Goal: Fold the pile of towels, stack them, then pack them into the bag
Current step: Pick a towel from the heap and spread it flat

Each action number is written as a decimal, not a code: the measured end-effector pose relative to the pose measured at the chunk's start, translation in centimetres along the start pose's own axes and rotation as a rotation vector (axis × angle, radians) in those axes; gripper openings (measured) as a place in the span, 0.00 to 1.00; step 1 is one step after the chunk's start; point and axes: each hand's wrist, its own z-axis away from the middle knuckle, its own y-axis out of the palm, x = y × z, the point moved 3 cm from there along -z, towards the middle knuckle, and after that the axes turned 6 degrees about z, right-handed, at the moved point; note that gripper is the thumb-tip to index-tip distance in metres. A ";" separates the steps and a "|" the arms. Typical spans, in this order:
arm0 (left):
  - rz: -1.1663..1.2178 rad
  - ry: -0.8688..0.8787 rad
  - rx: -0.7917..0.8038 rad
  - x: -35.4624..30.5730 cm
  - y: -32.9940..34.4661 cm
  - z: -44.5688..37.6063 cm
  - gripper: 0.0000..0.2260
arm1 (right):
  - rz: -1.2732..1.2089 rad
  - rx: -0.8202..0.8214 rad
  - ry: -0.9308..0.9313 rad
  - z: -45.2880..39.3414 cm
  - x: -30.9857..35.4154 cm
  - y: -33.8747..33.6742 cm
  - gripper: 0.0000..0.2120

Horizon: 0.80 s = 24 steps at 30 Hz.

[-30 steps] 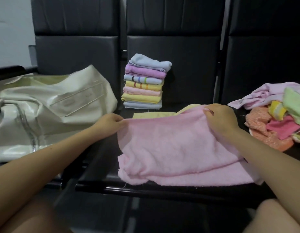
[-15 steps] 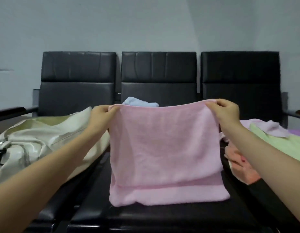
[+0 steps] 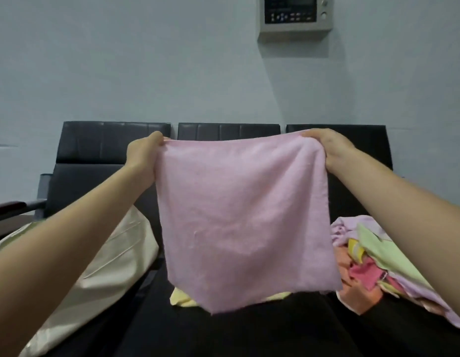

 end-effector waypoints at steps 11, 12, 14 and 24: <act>-1.151 0.207 0.498 15.0 -1.8 -0.8 0.09 | 1.013 -0.098 -0.148 -0.3 -17.5 -2.7 0.08; -1.205 0.208 0.511 17.2 -2.1 -0.6 0.10 | 1.028 -0.092 -0.131 -0.3 -19.7 -2.8 0.08; -1.207 0.192 0.508 21.2 -2.7 -0.2 0.12 | 0.955 -0.077 -0.056 -0.2 -23.6 -2.8 0.08; -0.963 0.072 0.252 29.9 -3.5 -2.2 0.14 | 0.336 -0.108 0.193 -2.7 -32.5 -1.6 0.09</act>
